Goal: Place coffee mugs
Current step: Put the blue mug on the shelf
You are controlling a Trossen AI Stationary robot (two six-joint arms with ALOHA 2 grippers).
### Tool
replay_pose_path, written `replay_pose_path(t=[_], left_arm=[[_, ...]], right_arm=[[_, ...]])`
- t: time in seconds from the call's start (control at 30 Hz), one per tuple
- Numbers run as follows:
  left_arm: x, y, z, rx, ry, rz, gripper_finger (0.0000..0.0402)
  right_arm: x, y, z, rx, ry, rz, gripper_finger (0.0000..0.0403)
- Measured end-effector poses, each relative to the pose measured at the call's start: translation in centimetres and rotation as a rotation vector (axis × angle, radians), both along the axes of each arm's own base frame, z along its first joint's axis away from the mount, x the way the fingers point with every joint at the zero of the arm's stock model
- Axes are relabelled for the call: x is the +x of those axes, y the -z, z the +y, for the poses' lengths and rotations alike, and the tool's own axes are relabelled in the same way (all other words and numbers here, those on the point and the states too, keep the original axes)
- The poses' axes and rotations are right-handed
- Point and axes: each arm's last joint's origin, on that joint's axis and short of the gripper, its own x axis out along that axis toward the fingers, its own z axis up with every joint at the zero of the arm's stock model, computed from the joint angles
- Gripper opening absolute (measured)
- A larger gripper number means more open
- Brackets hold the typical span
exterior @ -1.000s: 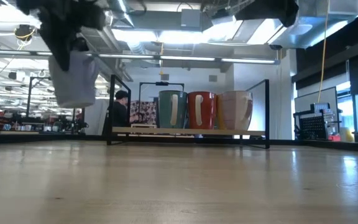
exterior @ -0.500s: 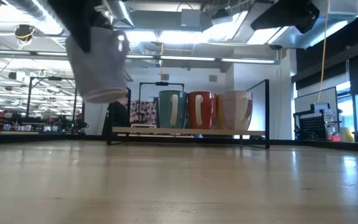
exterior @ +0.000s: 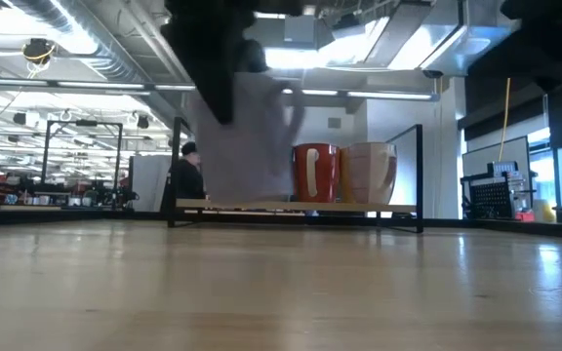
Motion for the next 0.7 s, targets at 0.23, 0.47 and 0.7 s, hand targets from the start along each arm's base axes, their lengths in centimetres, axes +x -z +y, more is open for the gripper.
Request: replay_pose_path(t=[0.23,0.47,0.7], left_arm=[[1.9,1.9,-2.3,0.08,0.31,0.028,0.002],[1.9,3.2,-2.5,0.088,0.473,0.101,0.0024],[1.8,3.0,-2.5,0.115,0.47,0.092,0.005]], right_arm=[[-0.6,0.6,0.2,0.003,-0.025,0.017,0.0253],[-0.6,0.6,0.2,0.007,-0.029,0.022,0.0253],[-0.6,0.7,0.2,0.023,-0.029,0.025,0.0253]])
